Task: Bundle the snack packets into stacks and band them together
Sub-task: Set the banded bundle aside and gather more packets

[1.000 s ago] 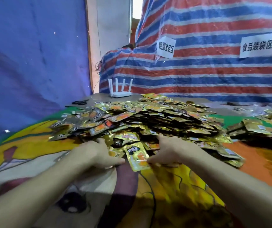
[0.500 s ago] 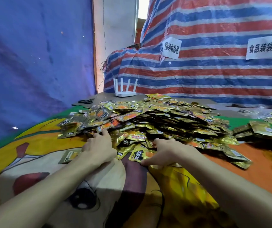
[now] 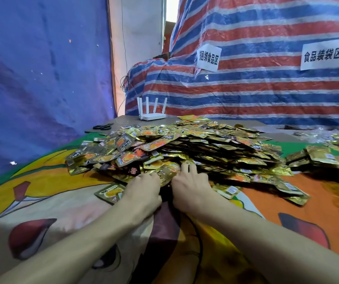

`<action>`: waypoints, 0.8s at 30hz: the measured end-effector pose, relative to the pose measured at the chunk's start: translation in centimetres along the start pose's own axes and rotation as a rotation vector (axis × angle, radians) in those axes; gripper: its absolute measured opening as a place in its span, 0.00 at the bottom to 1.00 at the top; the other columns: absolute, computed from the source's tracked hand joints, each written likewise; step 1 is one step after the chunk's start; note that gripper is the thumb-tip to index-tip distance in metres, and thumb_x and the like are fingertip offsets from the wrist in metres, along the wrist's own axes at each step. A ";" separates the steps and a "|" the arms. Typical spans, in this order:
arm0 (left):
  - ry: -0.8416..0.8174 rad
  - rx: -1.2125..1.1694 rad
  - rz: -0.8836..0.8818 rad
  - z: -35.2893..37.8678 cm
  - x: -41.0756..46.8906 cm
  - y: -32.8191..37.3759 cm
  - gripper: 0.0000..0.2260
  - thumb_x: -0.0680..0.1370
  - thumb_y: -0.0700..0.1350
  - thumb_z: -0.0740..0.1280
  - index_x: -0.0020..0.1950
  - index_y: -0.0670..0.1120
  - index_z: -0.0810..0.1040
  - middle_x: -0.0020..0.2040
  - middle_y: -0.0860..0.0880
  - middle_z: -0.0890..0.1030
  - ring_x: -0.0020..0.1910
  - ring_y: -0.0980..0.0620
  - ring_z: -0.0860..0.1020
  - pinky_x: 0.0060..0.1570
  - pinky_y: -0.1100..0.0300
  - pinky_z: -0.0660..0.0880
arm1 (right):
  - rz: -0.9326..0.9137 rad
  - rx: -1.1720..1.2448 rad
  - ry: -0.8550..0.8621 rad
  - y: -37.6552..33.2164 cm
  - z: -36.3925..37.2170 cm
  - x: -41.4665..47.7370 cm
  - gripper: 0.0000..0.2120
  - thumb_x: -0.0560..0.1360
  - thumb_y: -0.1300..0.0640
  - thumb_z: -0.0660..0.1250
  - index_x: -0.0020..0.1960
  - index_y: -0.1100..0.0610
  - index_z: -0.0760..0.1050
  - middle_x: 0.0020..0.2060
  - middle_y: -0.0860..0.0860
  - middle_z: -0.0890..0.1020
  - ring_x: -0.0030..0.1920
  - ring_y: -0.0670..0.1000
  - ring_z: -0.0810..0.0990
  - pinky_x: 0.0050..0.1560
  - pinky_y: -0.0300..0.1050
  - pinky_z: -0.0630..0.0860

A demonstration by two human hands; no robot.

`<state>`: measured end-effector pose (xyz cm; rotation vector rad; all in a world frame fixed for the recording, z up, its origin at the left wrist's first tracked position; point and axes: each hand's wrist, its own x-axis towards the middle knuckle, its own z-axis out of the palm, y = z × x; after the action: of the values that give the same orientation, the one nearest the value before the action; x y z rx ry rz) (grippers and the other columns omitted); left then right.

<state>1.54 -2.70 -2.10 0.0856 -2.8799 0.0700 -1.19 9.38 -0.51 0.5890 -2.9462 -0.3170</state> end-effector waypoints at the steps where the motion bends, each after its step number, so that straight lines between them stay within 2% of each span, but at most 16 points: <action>1: 0.020 -0.004 0.021 0.1 -0.1 0.0 0.14 0.79 0.43 0.62 0.63 0.40 0.70 0.59 0.39 0.78 0.59 0.37 0.78 0.46 0.51 0.69 | 0.012 0.058 -0.022 0.3 0.0 0.3 0.27 0.77 0.50 0.65 0.73 0.61 0.65 0.67 0.59 0.65 0.71 0.62 0.63 0.63 0.65 0.72; 4: 0.077 -0.088 0.087 0.4 0.1 -0.3 0.07 0.81 0.44 0.59 0.57 0.43 0.69 0.55 0.40 0.78 0.55 0.35 0.78 0.46 0.49 0.70 | 0.079 0.284 -0.106 1.9 -0.1 1.2 0.33 0.75 0.48 0.65 0.74 0.61 0.60 0.70 0.58 0.66 0.73 0.60 0.60 0.66 0.66 0.68; 6: 0.110 -0.169 0.121 0.6 0.6 -0.3 0.06 0.81 0.44 0.59 0.54 0.43 0.70 0.52 0.40 0.80 0.52 0.33 0.78 0.43 0.49 0.71 | 0.094 0.277 -0.081 2.5 0.3 1.7 0.31 0.76 0.46 0.65 0.74 0.59 0.63 0.70 0.57 0.68 0.73 0.59 0.62 0.64 0.64 0.69; 8: 0.133 -0.238 0.137 0.6 1.4 -0.2 0.07 0.79 0.43 0.60 0.56 0.44 0.72 0.50 0.41 0.81 0.50 0.33 0.78 0.43 0.49 0.74 | 0.094 0.232 0.000 2.8 0.8 2.0 0.26 0.77 0.44 0.64 0.71 0.55 0.68 0.67 0.55 0.72 0.72 0.58 0.64 0.62 0.63 0.69; 10: 0.155 -0.306 0.106 0.5 2.3 -0.2 0.08 0.77 0.43 0.62 0.56 0.48 0.75 0.48 0.44 0.82 0.49 0.35 0.78 0.43 0.50 0.74 | 0.112 0.278 0.089 3.2 1.0 2.2 0.17 0.77 0.45 0.64 0.62 0.53 0.74 0.56 0.53 0.77 0.66 0.59 0.70 0.58 0.61 0.71; 12: 0.140 -0.403 0.029 0.1 3.2 -0.5 0.08 0.76 0.44 0.65 0.53 0.52 0.78 0.46 0.48 0.82 0.49 0.38 0.78 0.43 0.52 0.72 | 0.162 0.399 0.166 3.9 1.4 2.4 0.06 0.77 0.52 0.64 0.50 0.54 0.73 0.41 0.49 0.73 0.59 0.59 0.75 0.56 0.59 0.73; 13: 0.110 -0.475 -0.003 -0.2 3.7 -0.8 0.05 0.77 0.46 0.66 0.51 0.53 0.80 0.45 0.49 0.82 0.49 0.40 0.79 0.44 0.52 0.73 | 0.185 0.455 0.197 4.3 1.7 2.6 0.04 0.76 0.55 0.63 0.48 0.54 0.74 0.38 0.48 0.71 0.57 0.59 0.76 0.57 0.58 0.74; 14: 0.065 -0.558 -0.014 -0.4 4.2 -1.1 0.03 0.78 0.47 0.67 0.49 0.52 0.80 0.45 0.49 0.83 0.49 0.42 0.79 0.48 0.51 0.76 | 0.198 0.497 0.226 4.7 1.9 2.6 0.05 0.76 0.56 0.63 0.50 0.54 0.77 0.39 0.48 0.73 0.57 0.59 0.77 0.57 0.57 0.74; 16: -0.016 -0.712 -0.017 -1.2 5.1 -1.7 0.05 0.79 0.48 0.68 0.44 0.51 0.81 0.42 0.48 0.84 0.47 0.45 0.81 0.51 0.52 0.78 | 0.192 0.579 0.285 5.5 2.6 2.8 0.12 0.77 0.53 0.64 0.58 0.48 0.81 0.48 0.48 0.81 0.60 0.57 0.78 0.57 0.54 0.76; 18: -0.035 -0.797 -0.052 -1.9 5.7 -2.2 0.10 0.80 0.49 0.69 0.39 0.51 0.80 0.36 0.52 0.81 0.39 0.52 0.79 0.41 0.59 0.73 | 0.206 0.710 0.351 6.4 3.1 3.1 0.14 0.78 0.49 0.67 0.62 0.41 0.82 0.55 0.45 0.84 0.60 0.53 0.79 0.56 0.50 0.77; 19: -0.017 -0.829 -0.078 -2.2 5.9 -2.4 0.11 0.80 0.49 0.70 0.37 0.50 0.79 0.32 0.54 0.79 0.35 0.53 0.77 0.37 0.59 0.69 | 0.217 0.793 0.393 6.8 3.3 3.2 0.12 0.77 0.48 0.68 0.60 0.40 0.82 0.53 0.44 0.85 0.57 0.52 0.81 0.53 0.49 0.78; 21: 0.054 -0.885 -0.116 -2.6 6.2 -2.6 0.12 0.80 0.50 0.70 0.36 0.49 0.78 0.29 0.56 0.77 0.34 0.52 0.75 0.34 0.59 0.67 | 0.253 0.963 0.502 7.4 3.7 3.7 0.07 0.76 0.45 0.71 0.51 0.44 0.86 0.42 0.44 0.86 0.46 0.51 0.84 0.46 0.51 0.80; 23: 0.141 -0.954 -0.121 -2.9 6.3 -2.4 0.11 0.80 0.50 0.70 0.38 0.48 0.79 0.33 0.53 0.79 0.36 0.51 0.76 0.35 0.59 0.68 | 0.275 1.134 0.655 7.4 3.6 3.9 0.13 0.76 0.43 0.72 0.41 0.52 0.84 0.30 0.47 0.83 0.34 0.51 0.83 0.36 0.52 0.80; 24: 0.180 -1.005 -0.125 -3.1 6.4 -2.2 0.11 0.80 0.50 0.69 0.40 0.47 0.80 0.36 0.50 0.80 0.37 0.50 0.77 0.36 0.59 0.68 | 0.293 1.215 0.728 7.4 3.5 3.9 0.17 0.76 0.42 0.72 0.37 0.54 0.83 0.27 0.47 0.82 0.30 0.50 0.83 0.33 0.49 0.79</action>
<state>-3.73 -5.07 2.60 0.0572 -2.3901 -1.2779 -8.05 15.12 -1.91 0.2247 -2.1340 1.4392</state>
